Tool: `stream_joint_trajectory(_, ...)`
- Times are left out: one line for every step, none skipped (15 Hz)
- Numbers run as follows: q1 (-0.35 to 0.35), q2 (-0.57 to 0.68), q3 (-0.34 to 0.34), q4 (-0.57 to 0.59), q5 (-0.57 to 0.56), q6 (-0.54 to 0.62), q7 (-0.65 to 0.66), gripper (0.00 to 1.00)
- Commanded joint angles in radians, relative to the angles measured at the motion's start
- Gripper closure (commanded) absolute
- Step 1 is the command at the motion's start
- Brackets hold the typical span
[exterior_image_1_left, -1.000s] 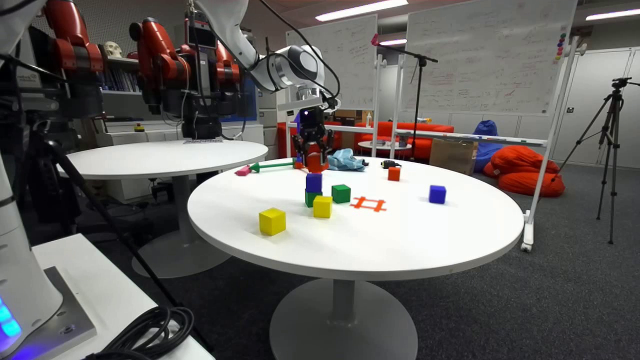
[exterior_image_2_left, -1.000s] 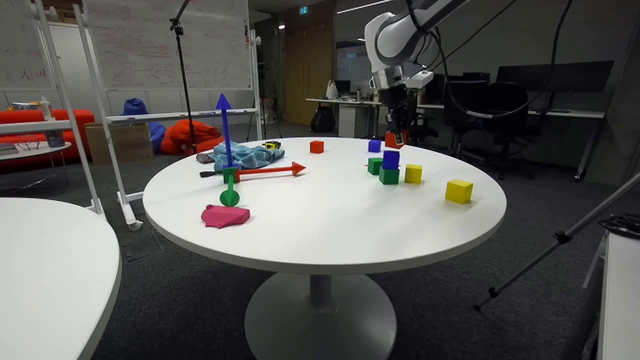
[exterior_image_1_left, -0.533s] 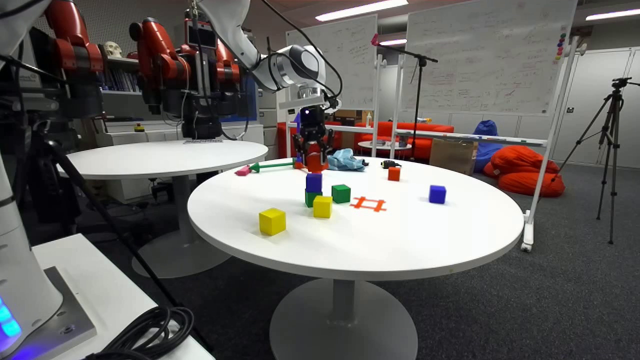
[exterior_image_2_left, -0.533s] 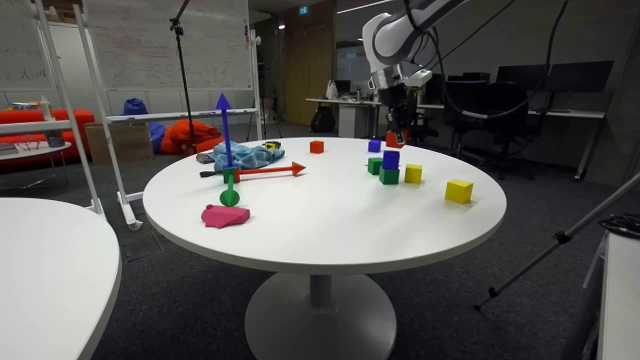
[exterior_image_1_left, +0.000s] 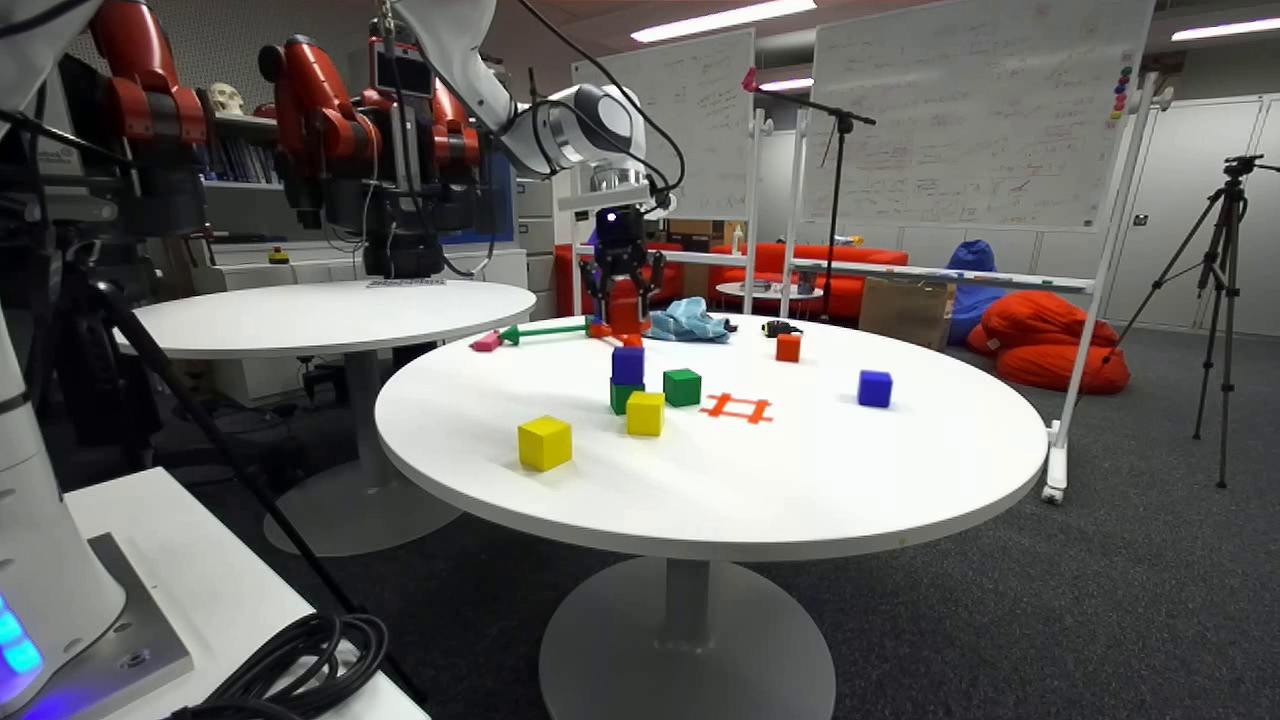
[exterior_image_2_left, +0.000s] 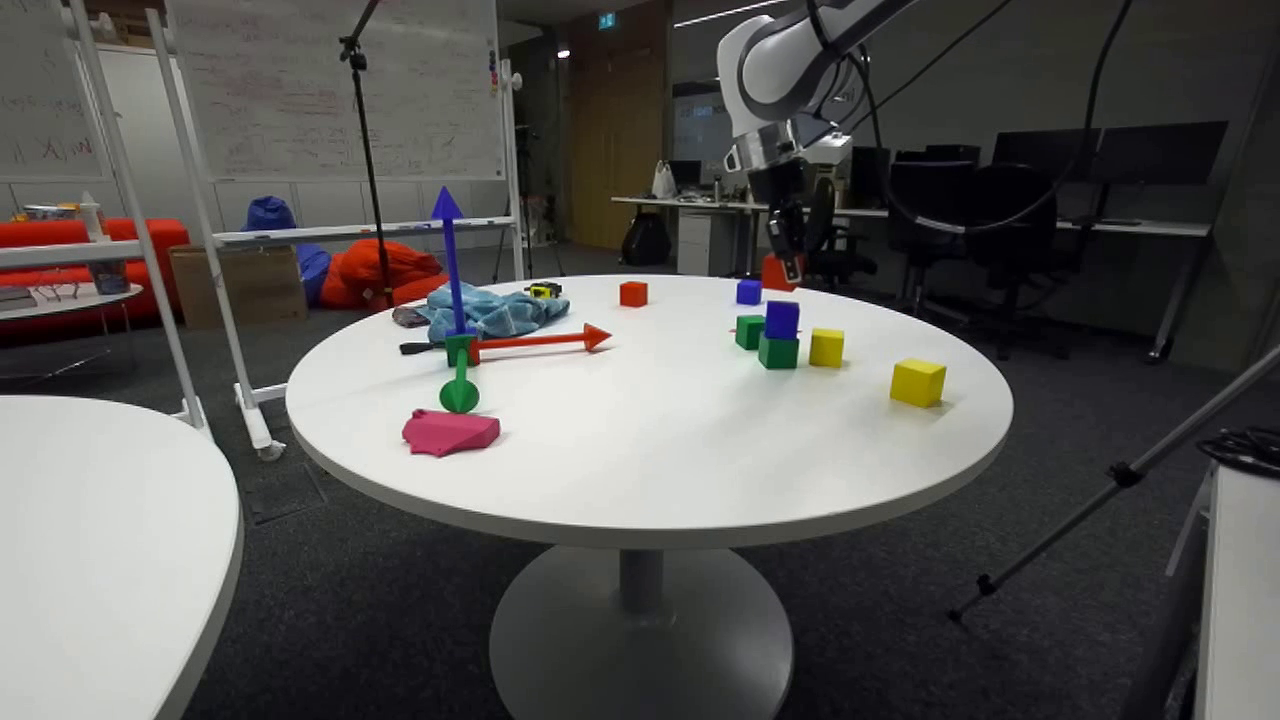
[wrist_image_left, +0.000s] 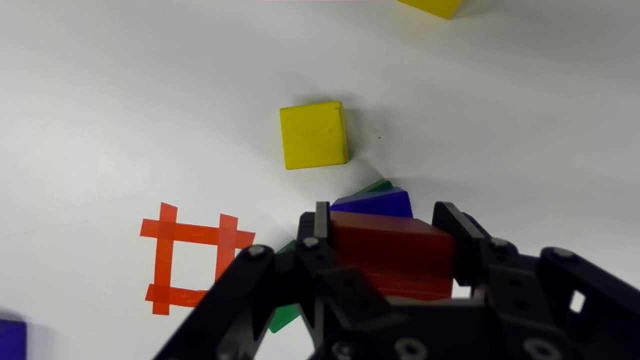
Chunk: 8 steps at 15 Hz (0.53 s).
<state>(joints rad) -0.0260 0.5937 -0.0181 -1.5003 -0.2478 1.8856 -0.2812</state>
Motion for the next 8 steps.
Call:
stream_joint_trajectory(-0.018,0.017,0.027,0.018,0.014,0.005,-0.087,0.71)
stream_joint_trajectory(-0.020,0.021,0.030,0.017,0.015,0.007,-0.100,0.71)
stream_joint_trajectory(-0.024,0.029,0.033,0.015,0.018,0.011,-0.116,0.71)
stream_joint_trajectory(-0.027,0.035,0.033,0.015,0.018,0.011,-0.125,0.71)
stream_joint_trajectory(-0.030,0.044,0.032,0.017,0.016,0.009,-0.133,0.71)
stream_joint_trajectory(-0.032,0.052,0.029,0.016,0.014,0.007,-0.140,0.71)
stream_joint_trajectory(-0.036,0.060,0.029,0.017,0.013,0.005,-0.146,0.71)
stream_joint_trajectory(-0.039,0.064,0.027,0.017,0.012,0.004,-0.150,0.71)
